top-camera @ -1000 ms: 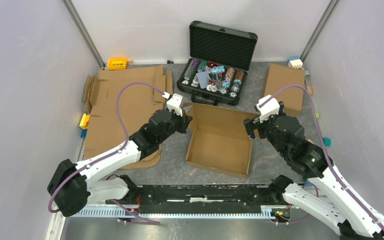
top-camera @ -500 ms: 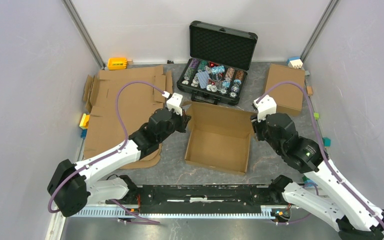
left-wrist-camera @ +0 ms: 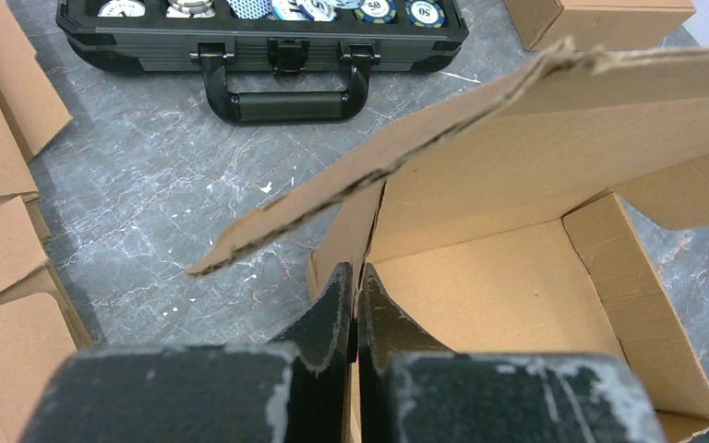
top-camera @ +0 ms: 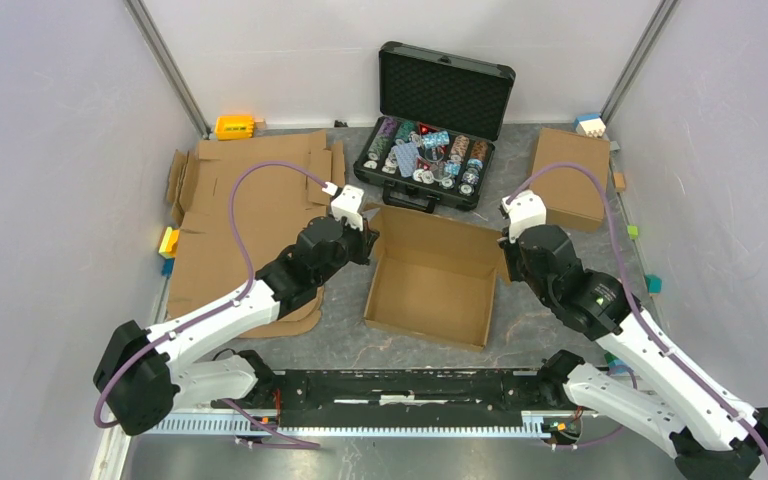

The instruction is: Fold the paper box

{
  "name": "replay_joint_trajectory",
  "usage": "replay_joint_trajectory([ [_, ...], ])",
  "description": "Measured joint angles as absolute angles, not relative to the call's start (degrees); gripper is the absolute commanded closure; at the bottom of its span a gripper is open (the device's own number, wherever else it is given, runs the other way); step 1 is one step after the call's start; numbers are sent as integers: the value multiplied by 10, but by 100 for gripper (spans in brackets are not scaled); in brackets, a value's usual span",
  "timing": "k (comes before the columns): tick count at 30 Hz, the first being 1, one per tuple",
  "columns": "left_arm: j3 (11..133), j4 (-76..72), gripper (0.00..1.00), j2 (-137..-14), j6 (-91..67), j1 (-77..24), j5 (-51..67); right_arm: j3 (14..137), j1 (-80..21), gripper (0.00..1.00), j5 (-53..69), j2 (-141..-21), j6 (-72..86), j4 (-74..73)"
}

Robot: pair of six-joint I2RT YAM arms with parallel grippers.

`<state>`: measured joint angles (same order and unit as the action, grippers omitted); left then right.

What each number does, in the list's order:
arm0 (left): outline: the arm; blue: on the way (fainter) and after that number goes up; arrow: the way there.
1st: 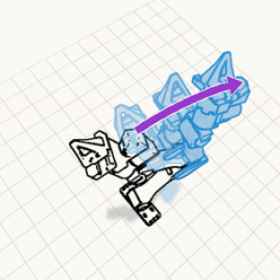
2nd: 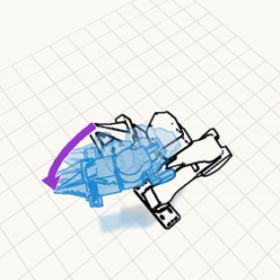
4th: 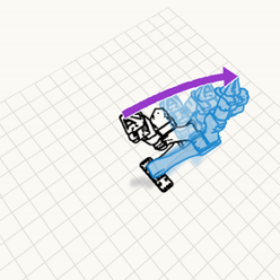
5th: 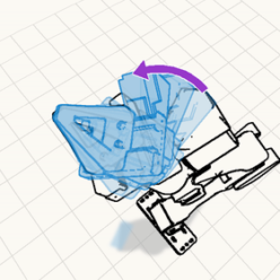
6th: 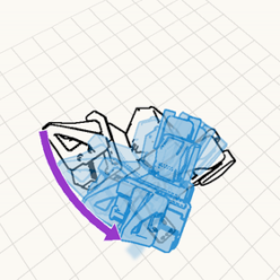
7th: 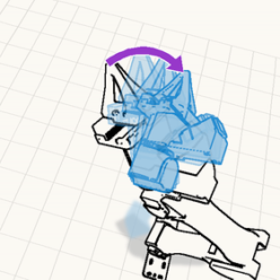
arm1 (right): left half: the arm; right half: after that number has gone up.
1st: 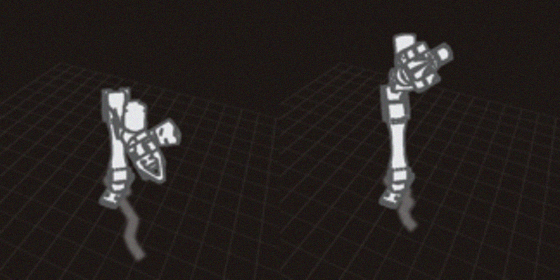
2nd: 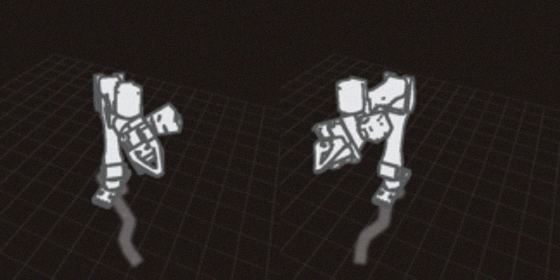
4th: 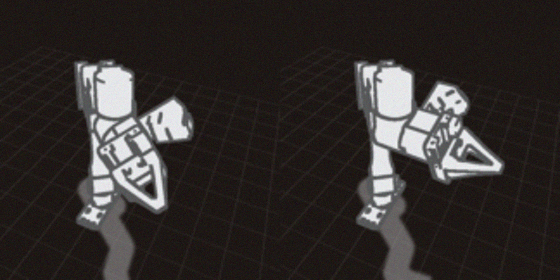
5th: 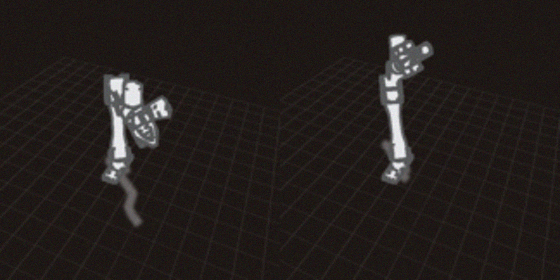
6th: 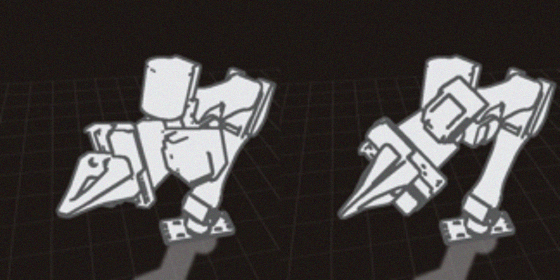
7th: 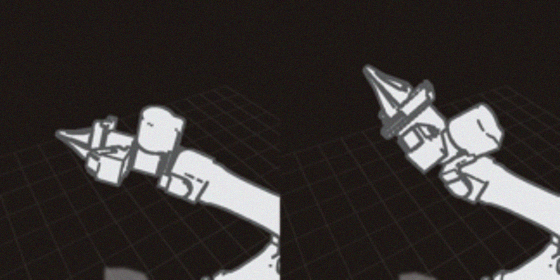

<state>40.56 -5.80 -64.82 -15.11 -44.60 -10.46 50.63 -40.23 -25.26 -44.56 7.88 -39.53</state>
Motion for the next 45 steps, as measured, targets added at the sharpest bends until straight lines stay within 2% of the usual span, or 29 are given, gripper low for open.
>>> replay_joint_trajectory([
  [2, 406, -57, 98, -647, -151, -446, -105, 504, -402, 88, -255, -445, 88, -394],
  [6, 406, -56, 98, -646, -156, -446, -110, 495, -400, 98, -249, -442, 114, -372],
  [8, 406, -56, 98, -646, -162, -446, -120, 483, -400, 93, -243, -442, 135, -347],
  [10, 406, -57, 98, -646, -165, -445, -131, 475, -397, 92, -243, -450, 155, -322],
  [13, 406, -58, 98, -646, -169, -443, -157, 475, -395, 95, -244, -479, 188, -284],
  [20, 405, -75, 98, -644, -178, -441, -246, 495, -393, 93, -267, -566, 258, -204],
  [24, 396, -110, 98, -644, -197, -441, -281, 495, -393, 98, -277, -585, 305, -172],
  [26, 385, -132, 98, -643, -204, -441, -287, 492, -393, 99, -289, -590, 328, -160],
  [30, 359, -170, 98, -642, -212, -442, -290, 484, -394, 90, -310, -598, 363, -140],
  [35, 332, -189, 98, -633, -216, -444, -288, 484, -394, 97, -321, -605, 379, -131],
  [45, 253, -243, 98, -584, -216, -446, -260, 400, -394, 95, -305, -569, 349, -38],
])
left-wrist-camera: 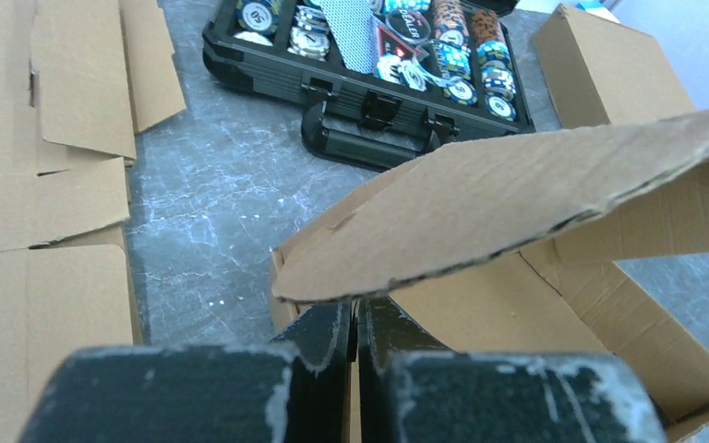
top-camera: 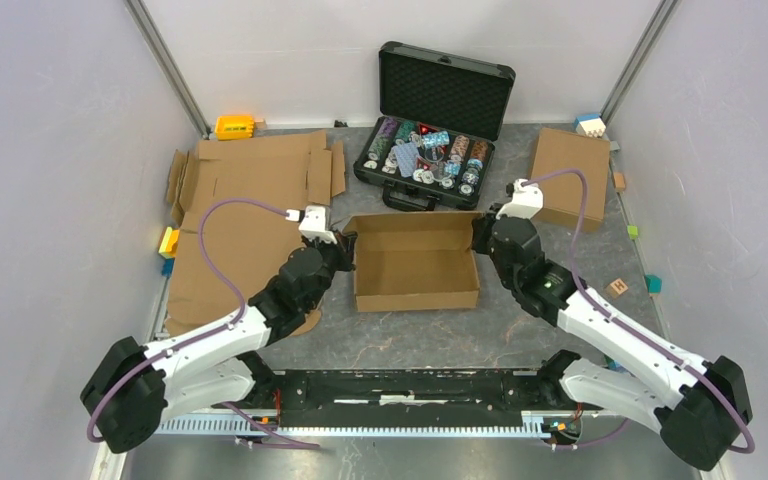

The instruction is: Fold the paper box

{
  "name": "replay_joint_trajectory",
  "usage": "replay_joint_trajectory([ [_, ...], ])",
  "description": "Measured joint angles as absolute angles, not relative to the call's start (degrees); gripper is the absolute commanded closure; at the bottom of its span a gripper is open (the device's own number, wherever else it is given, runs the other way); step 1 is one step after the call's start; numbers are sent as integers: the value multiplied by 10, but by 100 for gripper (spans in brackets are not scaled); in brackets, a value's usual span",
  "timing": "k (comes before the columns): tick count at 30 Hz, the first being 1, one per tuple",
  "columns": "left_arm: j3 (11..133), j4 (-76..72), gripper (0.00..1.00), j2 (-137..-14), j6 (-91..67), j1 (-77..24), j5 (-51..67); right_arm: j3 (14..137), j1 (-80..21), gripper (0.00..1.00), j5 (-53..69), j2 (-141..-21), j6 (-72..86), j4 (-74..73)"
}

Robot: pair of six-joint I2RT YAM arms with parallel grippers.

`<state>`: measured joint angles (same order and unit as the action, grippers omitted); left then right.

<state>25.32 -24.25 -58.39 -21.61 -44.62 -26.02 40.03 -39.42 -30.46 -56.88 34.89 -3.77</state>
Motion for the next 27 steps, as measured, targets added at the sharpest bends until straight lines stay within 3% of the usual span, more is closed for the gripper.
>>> replay_joint_trajectory([
  [5, 228, -250, 97, -558, -215, -448, -232, 371, -395, 98, -277, -524, 302, -36],
  [9, 225, -239, 92, -544, -215, -448, -213, 346, -394, 95, -245, -492, 261, -32],
  [11, 217, -238, 82, -536, -215, -448, -205, 333, -394, 94, -234, -482, 246, -24],
  [17, 203, -169, 37, -504, -216, -448, -161, 291, -394, 92, -215, -453, 219, -7],
  [22, 226, -21, 16, -447, -218, -448, -128, 264, -397, 92, -212, -423, 207, 3],
  [27, 284, 129, 1, -379, -240, -448, -116, 256, -397, 91, -215, -417, 199, 5],
])
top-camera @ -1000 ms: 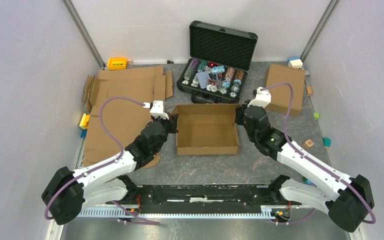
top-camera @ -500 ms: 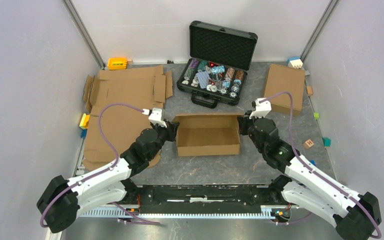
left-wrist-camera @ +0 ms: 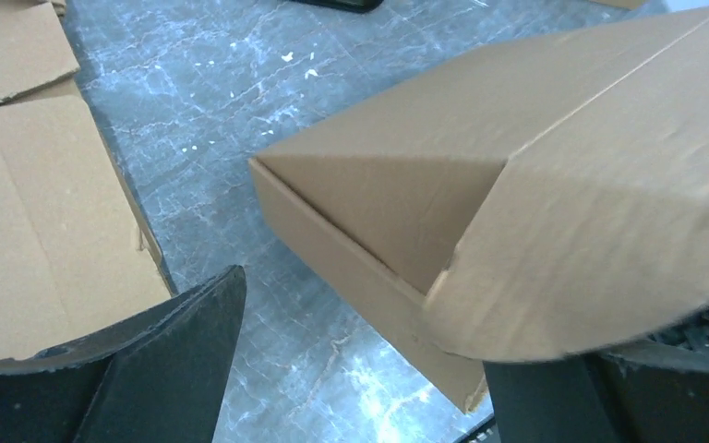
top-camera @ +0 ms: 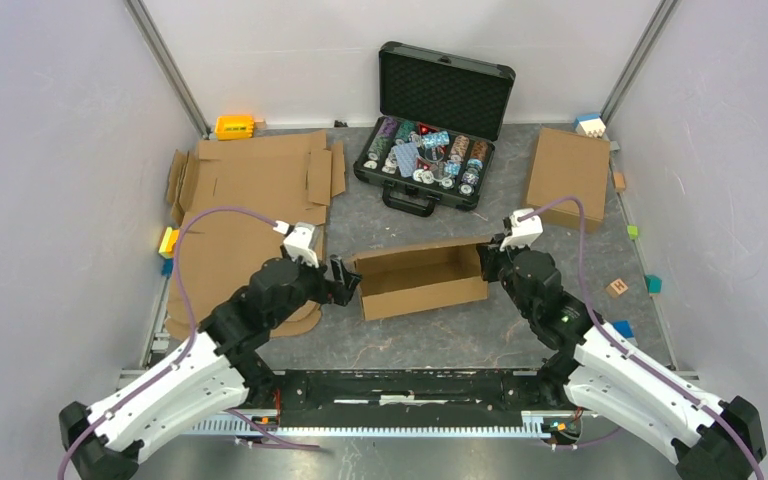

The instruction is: Fold the paper box

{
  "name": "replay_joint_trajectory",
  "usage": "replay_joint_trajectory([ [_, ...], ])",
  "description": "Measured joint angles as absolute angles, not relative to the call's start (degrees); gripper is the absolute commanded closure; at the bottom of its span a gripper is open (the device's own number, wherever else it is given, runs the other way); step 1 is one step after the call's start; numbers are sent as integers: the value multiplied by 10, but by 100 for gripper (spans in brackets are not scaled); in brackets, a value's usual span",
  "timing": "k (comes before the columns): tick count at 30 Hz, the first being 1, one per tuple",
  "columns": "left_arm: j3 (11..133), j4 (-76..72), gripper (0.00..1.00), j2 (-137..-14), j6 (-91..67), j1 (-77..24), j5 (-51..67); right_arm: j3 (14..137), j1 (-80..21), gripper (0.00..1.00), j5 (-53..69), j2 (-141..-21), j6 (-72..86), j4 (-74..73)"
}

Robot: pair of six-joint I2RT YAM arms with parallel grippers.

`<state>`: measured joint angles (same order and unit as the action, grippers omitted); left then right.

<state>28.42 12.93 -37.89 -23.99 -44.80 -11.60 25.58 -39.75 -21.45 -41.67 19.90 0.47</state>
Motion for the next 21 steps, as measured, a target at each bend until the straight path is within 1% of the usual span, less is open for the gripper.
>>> replay_joint_trajectory([
  [6, 363, 254, 0, -329, -258, -448, -68, 250, -398, 91, -219, -415, 192, 7],
  [10, 401, 296, 9, -312, -244, -448, -9, 249, -398, 91, -220, -413, 185, 6],
  [14, 434, 304, 10, -311, -187, -448, 26, 249, -398, 91, -219, -413, 181, 6],
  [17, 472, 303, 12, -345, -136, -448, 54, 249, -398, 91, -219, -413, 179, 6],
  [21, 528, 284, 17, -434, -96, -448, 100, 249, -398, 91, -216, -415, 177, 7],
])
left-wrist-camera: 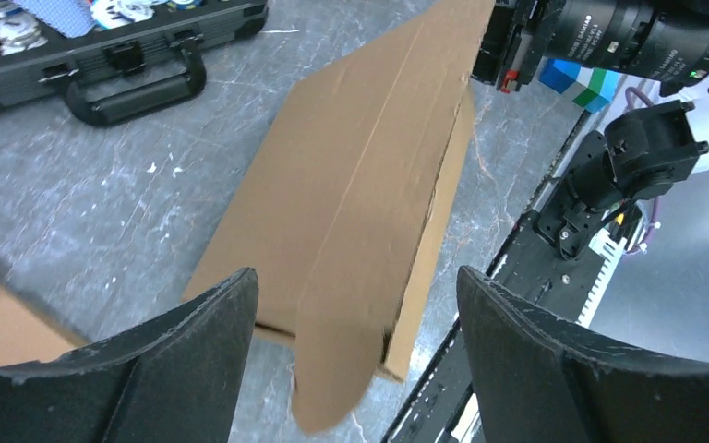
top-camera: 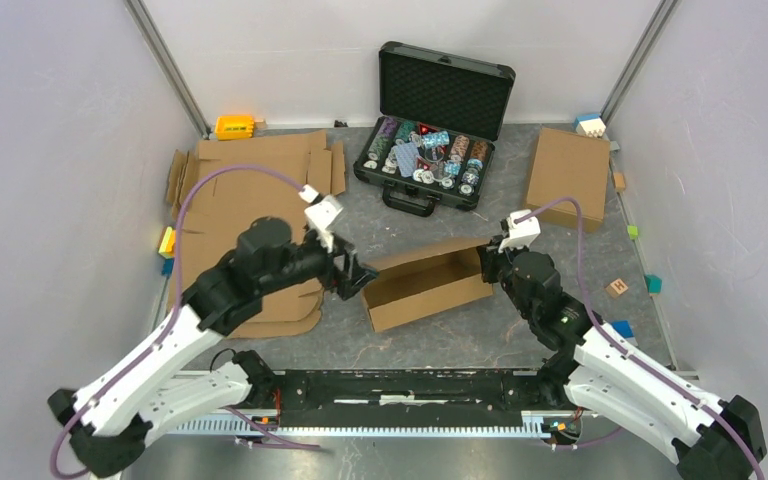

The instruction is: Fold the paper box

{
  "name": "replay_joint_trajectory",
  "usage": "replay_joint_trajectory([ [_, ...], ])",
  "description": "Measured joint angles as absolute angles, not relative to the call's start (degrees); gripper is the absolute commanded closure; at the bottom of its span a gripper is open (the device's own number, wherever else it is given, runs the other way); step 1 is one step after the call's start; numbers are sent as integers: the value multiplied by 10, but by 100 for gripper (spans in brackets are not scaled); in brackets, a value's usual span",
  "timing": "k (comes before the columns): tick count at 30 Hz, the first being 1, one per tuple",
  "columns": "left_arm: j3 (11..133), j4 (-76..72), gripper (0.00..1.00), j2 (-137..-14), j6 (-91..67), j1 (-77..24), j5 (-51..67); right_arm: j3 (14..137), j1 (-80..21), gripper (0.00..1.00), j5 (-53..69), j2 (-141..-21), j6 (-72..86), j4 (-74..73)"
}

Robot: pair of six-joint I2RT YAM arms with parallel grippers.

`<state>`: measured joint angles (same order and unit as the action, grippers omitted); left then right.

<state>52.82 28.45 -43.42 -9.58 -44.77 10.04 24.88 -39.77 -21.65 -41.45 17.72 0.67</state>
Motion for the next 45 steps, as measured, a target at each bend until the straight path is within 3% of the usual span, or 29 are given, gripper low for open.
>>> replay_joint_trajectory([
  [8, 588, 260, 17, -596, -27, -497, 93, 249, -398, 91, -209, -426, 177, 17],
  [12, 604, 255, 37, -632, -5, -518, 96, 254, -398, 89, -206, -435, 177, 19],
  [17, 613, 247, 55, -658, 16, -533, 97, 260, -397, 78, -201, -443, 177, 14],
  [30, 570, 212, 63, -672, 18, -569, 106, 289, -398, 57, -188, -448, 167, -45],
  [35, 536, 186, 64, -688, 7, -586, 104, 256, -398, 26, -181, -411, 159, -67],
  [37, 527, 178, 64, -691, 4, -588, 102, 239, -398, 20, -178, -387, 150, -84],
  [45, 506, 142, 58, -702, -24, -597, 99, 216, -398, 16, -156, -261, 108, -146],
])
